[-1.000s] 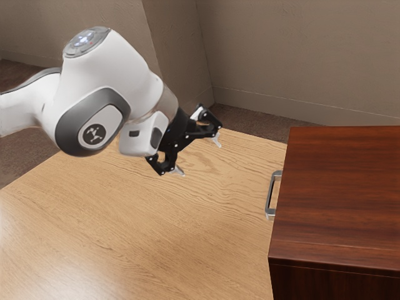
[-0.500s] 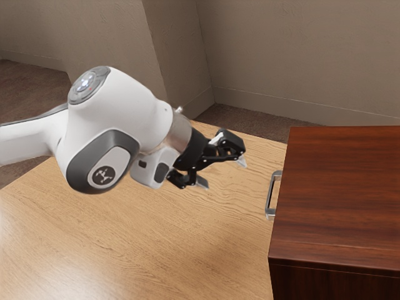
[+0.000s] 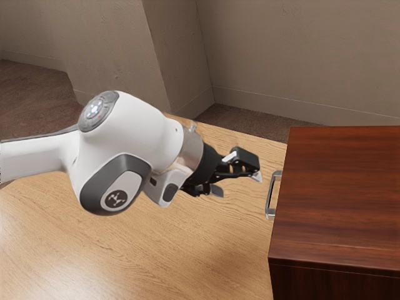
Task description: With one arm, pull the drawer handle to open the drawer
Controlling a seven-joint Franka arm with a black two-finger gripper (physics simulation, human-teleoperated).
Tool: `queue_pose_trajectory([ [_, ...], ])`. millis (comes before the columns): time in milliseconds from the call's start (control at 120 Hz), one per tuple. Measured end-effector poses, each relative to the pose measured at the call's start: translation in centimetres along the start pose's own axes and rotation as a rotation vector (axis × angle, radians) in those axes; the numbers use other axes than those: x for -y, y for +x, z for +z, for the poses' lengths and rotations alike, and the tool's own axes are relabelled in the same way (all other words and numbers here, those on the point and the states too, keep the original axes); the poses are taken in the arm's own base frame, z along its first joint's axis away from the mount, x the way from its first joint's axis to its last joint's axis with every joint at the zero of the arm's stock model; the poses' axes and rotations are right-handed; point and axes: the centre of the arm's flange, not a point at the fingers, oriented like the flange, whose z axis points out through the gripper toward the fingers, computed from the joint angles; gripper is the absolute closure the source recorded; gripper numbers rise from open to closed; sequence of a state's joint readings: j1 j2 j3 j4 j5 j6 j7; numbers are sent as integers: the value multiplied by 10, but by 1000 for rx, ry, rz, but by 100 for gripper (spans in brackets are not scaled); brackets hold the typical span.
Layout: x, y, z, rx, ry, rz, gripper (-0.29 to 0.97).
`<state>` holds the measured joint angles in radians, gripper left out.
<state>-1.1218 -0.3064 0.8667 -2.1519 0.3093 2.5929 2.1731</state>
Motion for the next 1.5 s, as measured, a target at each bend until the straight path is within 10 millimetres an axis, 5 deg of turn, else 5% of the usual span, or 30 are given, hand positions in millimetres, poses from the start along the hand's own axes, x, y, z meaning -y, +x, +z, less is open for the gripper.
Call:
queue_pose_trajectory([
  [733, 7, 17, 34, 49, 1, 110, 0],
  [1500, -73, 3, 13, -32, 24, 27, 1],
])
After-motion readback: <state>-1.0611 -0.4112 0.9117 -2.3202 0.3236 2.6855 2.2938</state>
